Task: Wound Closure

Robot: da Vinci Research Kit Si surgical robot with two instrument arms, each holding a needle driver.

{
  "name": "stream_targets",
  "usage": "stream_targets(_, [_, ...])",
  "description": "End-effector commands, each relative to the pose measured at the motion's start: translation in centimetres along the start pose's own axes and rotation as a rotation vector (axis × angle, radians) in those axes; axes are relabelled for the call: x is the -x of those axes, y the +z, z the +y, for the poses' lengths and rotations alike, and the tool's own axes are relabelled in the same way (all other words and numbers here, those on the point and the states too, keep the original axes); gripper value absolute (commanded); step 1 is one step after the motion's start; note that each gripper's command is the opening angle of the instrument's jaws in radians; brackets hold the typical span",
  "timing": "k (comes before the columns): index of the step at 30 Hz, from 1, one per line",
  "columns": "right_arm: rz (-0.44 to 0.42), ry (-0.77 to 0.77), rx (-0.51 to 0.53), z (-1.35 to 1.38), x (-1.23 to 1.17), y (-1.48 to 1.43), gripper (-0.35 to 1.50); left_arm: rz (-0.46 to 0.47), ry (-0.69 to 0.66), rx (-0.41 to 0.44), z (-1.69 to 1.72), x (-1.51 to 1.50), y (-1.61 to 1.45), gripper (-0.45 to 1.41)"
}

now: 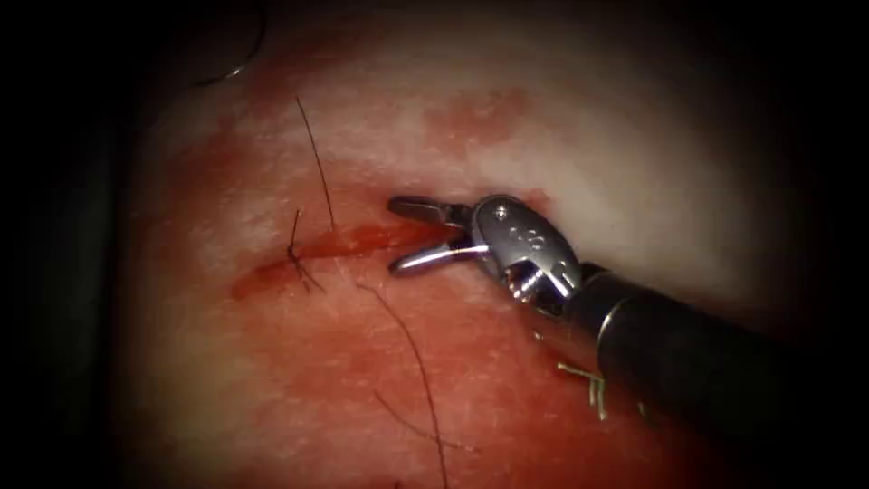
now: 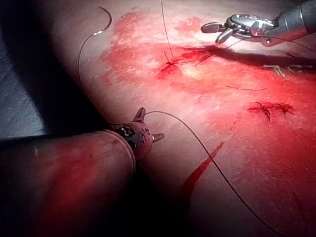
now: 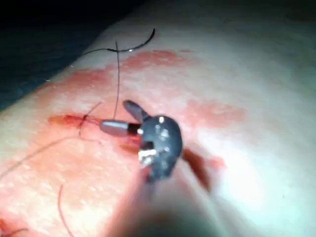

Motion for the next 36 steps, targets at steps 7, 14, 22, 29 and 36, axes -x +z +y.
stream_targets(7, [-0.005,-0.005,-0.008,0.00,0.05,0.06,1.26,-0.025,0.041,0.177,-0.04,0.22,-0.52,0.44])
stream_targets(14, [-0.007,-0.007,-0.009,0.00,0.08,0.09,1.26,0.076,-0.103,0.011,-1.30,-0.34,-1.26,0.41])
stream_targets(22, [-0.027,-0.009,-0.022,-0.02,0.08,0.11,1.26,0.347,-0.163,0.033,-1.37,-1.25,-0.48,0.41])
stream_targets(29, [-0.033,-0.020,-0.028,-0.03,0.08,0.08,1.28,0.357,-0.126,0.176,-0.62,-1.55,0.45,0.42])
stream_targets(36, [-0.032,-0.020,-0.030,-0.03,0.08,0.06,1.28,0.362,-0.103,0.193,-0.23,-1.55,1.26,0.41])
